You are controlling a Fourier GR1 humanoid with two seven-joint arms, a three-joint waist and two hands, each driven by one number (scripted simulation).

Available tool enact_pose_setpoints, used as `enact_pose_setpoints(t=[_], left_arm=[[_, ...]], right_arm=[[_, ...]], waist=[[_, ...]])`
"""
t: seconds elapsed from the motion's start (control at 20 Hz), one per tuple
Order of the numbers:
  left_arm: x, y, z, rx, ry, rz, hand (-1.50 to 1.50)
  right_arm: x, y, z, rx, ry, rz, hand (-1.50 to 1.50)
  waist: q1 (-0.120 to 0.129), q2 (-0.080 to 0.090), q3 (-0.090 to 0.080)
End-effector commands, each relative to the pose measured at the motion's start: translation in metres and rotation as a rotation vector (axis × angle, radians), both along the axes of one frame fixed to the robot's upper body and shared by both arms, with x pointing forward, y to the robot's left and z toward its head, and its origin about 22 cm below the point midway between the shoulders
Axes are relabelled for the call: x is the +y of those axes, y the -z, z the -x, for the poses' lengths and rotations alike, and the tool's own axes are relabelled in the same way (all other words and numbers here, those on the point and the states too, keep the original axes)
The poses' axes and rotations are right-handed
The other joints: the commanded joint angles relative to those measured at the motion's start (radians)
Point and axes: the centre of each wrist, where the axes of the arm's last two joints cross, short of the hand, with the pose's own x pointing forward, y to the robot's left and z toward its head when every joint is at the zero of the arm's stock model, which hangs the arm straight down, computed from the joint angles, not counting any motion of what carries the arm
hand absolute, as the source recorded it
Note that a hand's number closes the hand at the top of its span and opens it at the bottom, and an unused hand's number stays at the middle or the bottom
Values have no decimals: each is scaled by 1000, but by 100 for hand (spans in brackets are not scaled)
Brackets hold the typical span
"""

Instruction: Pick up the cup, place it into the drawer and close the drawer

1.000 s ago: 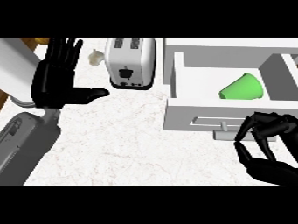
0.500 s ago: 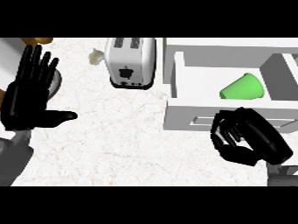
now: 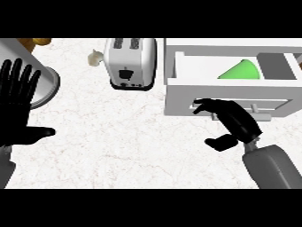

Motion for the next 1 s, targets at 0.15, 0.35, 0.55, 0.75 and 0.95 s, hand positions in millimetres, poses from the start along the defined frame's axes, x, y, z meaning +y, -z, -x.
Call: enact_pose_setpoints(t=[0.15, 0.35, 0.55, 0.75, 0.95], left_arm=[[8, 10, 16, 10, 11, 4, -150], [29, 1, 22, -4, 3, 17, -150], [14, 14, 10, -13, 23, 41, -150], [29, 28, 20, 8, 26, 33, -150], [34, 29, 18, 2, 48, 28, -150]], right_arm=[[-5, 39, -42, 53, 4, 33, -150], [3, 50, -58, 56, 36, 13, -150], [-10, 32, -88, 85, 32, -36, -150], [-17, 16, -106, 95, 28, -47, -150], [-38, -14, -124, 118, 47, -20, -150]], waist=[[3, 1, 1], [5, 2, 1], [12, 8, 1], [21, 11, 1], [42, 21, 1]])
